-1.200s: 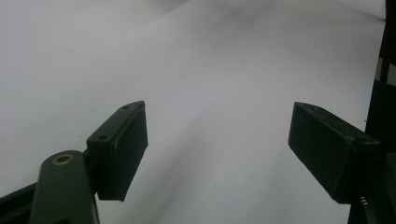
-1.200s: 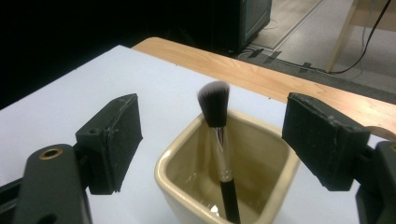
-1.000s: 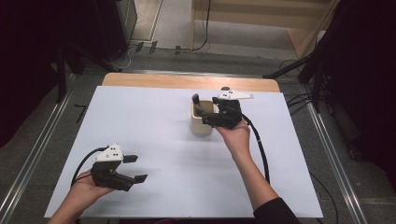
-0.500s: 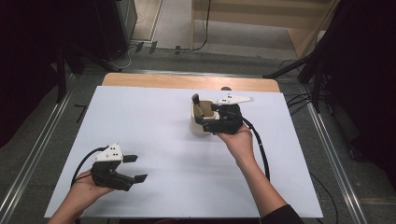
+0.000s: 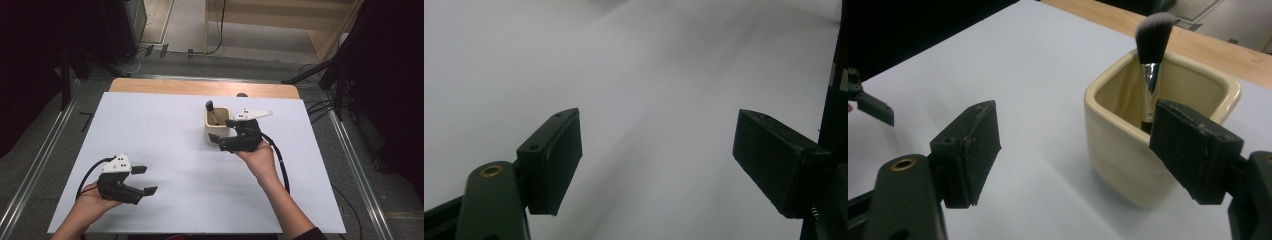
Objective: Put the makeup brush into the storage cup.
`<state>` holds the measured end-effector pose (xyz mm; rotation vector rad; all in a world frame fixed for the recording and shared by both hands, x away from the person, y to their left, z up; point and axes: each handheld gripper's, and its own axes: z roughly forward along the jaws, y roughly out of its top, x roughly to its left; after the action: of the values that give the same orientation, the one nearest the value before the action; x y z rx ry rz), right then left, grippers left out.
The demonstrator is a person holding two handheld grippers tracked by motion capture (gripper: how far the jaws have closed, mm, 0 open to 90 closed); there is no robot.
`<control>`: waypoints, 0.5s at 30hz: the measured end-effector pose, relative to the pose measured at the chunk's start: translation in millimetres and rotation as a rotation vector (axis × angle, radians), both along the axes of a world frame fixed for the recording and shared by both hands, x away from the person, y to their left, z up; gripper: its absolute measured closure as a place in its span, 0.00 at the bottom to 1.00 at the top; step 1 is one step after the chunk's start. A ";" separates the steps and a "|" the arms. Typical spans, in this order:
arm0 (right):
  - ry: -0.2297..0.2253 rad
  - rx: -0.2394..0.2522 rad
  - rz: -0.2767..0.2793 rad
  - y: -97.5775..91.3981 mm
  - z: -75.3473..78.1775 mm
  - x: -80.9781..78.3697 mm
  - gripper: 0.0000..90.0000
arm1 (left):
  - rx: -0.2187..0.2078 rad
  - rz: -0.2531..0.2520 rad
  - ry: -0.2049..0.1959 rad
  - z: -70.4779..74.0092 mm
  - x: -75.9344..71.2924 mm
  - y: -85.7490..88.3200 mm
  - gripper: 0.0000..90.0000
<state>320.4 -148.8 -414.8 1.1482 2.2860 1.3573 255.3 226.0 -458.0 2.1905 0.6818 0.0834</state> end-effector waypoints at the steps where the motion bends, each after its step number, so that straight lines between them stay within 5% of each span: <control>1: 0.004 -0.005 0.004 0.1 -0.6 -1.4 0.23 | 0.000 -0.001 0.000 -0.1 0.0 -0.1 0.23; 15: 0.014 -0.015 0.103 0.7 -10.3 -18.2 0.23 | 0.005 0.000 -0.001 -0.9 0.7 -0.3 0.23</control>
<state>302.3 -148.1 -425.1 1.0512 2.3909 1.3703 255.9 225.8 -458.9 2.1949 0.6818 0.0868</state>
